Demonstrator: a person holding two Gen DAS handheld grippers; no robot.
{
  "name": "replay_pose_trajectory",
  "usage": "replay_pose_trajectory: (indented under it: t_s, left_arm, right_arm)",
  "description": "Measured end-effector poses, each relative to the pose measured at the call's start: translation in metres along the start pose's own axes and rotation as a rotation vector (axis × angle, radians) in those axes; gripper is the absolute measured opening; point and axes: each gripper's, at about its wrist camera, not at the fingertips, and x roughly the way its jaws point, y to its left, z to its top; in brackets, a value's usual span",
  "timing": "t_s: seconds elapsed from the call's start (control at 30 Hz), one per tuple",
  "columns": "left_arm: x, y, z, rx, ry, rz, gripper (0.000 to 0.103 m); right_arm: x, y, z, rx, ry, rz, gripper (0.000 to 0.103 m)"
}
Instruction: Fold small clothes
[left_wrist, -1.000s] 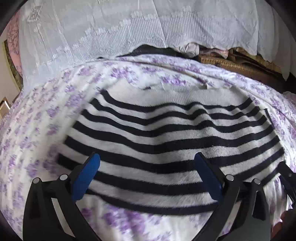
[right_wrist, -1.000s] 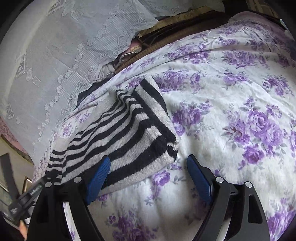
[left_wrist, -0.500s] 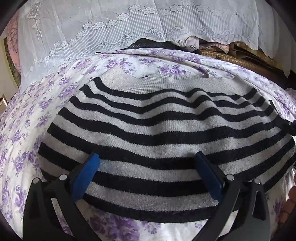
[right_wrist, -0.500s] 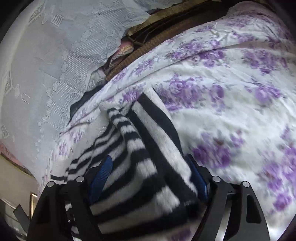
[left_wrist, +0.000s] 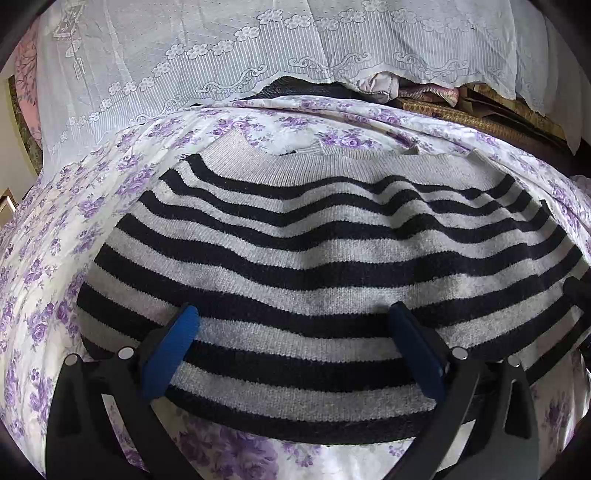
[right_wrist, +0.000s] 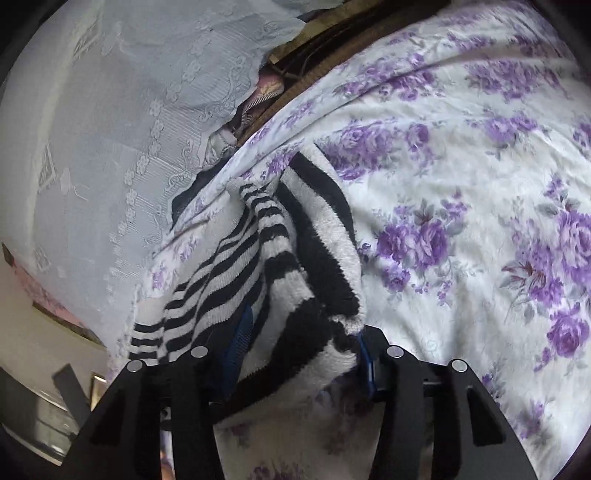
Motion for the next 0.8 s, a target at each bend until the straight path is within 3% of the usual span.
replay_pose_trajectory:
  t_s: [0.43,0.53,0.7,0.8]
  left_arm:
    - [-0.001,0.002,0.000,-0.002,-0.002,-0.002,0.099]
    - [-0.004,0.004,0.001,-0.006,-0.009,-0.001,0.099]
    - [-0.004,0.003,0.002,-0.004,-0.009,0.007,0.099]
    - [-0.003,0.002,0.001,0.000,-0.006,0.011,0.099]
  right_arm:
    - [0.015,-0.006,0.017,0.019,-0.060,-0.029,0.046]
    - [0.018,-0.001,0.016,-0.014,-0.060,-0.045,0.051]
    - [0.020,0.005,0.015,-0.062,-0.056,-0.007,0.071]
    - [0.020,0.008,0.015,-0.076,-0.051,0.008,0.073]
